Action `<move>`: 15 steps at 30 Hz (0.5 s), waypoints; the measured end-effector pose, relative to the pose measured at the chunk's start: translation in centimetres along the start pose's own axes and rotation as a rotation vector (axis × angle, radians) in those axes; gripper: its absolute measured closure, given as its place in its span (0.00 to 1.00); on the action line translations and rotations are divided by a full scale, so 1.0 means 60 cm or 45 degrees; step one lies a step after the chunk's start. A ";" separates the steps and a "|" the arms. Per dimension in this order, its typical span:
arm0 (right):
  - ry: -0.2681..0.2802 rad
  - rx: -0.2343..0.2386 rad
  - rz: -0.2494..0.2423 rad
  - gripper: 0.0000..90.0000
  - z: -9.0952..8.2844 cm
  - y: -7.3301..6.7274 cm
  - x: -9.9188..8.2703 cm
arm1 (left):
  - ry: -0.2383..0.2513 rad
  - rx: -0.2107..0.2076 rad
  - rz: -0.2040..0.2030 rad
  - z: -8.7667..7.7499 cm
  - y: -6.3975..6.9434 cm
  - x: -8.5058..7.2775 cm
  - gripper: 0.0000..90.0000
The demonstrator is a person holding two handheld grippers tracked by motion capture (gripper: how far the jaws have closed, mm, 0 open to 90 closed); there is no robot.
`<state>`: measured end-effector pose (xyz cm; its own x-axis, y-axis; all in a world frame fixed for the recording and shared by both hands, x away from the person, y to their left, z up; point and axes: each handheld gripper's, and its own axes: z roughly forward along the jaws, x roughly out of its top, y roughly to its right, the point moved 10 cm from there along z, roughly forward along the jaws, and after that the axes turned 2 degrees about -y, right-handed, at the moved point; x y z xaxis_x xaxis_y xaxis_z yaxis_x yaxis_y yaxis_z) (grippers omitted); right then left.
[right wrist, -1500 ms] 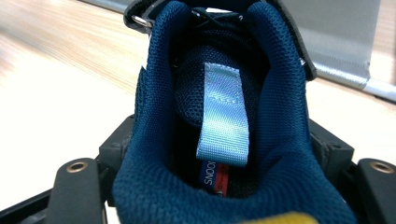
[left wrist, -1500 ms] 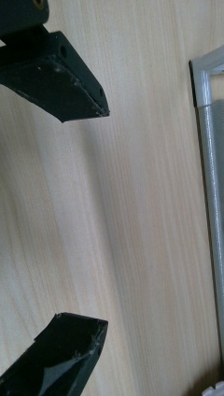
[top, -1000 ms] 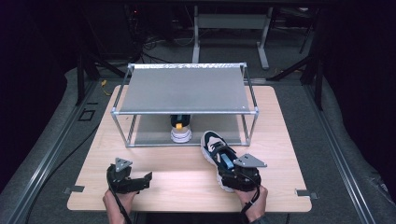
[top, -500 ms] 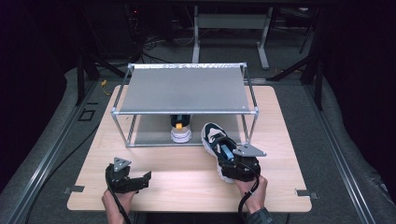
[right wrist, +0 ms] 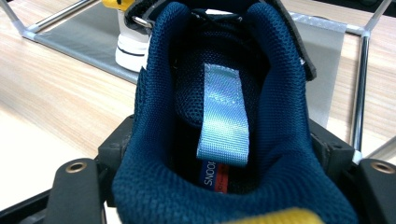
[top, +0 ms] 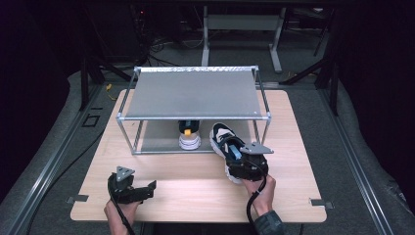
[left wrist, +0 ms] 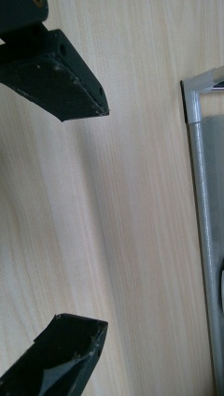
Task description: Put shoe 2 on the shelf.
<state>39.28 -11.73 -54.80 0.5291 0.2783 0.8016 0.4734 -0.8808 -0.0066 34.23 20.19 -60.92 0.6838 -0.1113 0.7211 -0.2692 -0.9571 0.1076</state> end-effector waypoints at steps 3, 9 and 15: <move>-0.004 -0.006 0.009 0.30 0.008 0.002 0.003 | 0.000 0.003 -0.001 0.000 -0.002 -0.001 0.01; -0.024 -0.025 0.030 0.30 0.027 0.007 0.008 | -0.005 -0.002 0.003 0.002 0.001 -0.001 0.01; -0.050 -0.047 0.066 0.30 0.063 0.012 0.014 | -0.009 -0.009 0.008 0.006 0.007 -0.003 0.01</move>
<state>42.74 -10.70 -56.38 0.5798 0.2463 0.7766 0.4189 -0.9077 -0.0249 34.26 19.73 -61.25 0.6869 -0.1193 0.7169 -0.2781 -0.9545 0.1076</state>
